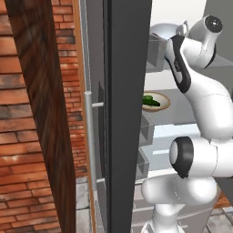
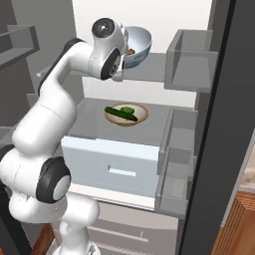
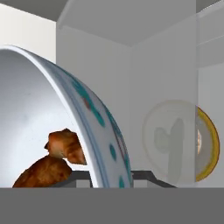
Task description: Place the bowl with the cucumber and avocado on the second highest shelf of the fridge. Place the bowl with the chicken drumsticks on the top shelf of the fridge.
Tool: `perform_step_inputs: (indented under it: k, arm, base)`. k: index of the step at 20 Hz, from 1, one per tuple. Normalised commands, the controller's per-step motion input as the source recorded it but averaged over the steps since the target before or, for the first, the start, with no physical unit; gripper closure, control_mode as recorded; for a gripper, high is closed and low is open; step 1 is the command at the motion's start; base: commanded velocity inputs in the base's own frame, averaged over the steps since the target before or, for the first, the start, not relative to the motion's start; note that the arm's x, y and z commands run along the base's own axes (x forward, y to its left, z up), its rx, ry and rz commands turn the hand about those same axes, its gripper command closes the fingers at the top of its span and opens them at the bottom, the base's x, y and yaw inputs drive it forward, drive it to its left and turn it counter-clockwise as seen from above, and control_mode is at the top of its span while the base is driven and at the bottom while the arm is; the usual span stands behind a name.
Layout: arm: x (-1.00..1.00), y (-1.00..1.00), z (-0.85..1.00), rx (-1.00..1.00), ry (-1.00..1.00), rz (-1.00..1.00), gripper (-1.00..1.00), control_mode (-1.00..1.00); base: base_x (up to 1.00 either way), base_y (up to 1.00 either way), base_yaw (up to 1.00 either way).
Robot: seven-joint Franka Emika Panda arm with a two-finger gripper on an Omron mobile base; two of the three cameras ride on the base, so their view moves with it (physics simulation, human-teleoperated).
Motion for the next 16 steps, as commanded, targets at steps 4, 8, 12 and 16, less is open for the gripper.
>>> perform_step_inputs:
  k: [4, 8, 12, 16]
  arm:
    - [0.74, -0.03, -0.28, 0.0, 0.01, 0.0, 1.0, -1.0]
    - [0.59, 0.0, -0.42, -0.04, 0.0, 0.0, -1.0, -1.0]
    - [0.29, 0.0, -0.19, -0.02, -0.03, 0.0, -1.0, -1.0]
    - [-0.62, 0.06, 0.26, 0.0, -0.14, -0.02, -1.0, -1.0]
  base:
    - [0.0, 0.0, 0.0]
    - [0.0, 0.0, 0.0]
    - [0.0, 0.0, 0.0]
    - [0.0, 0.0, 0.0]
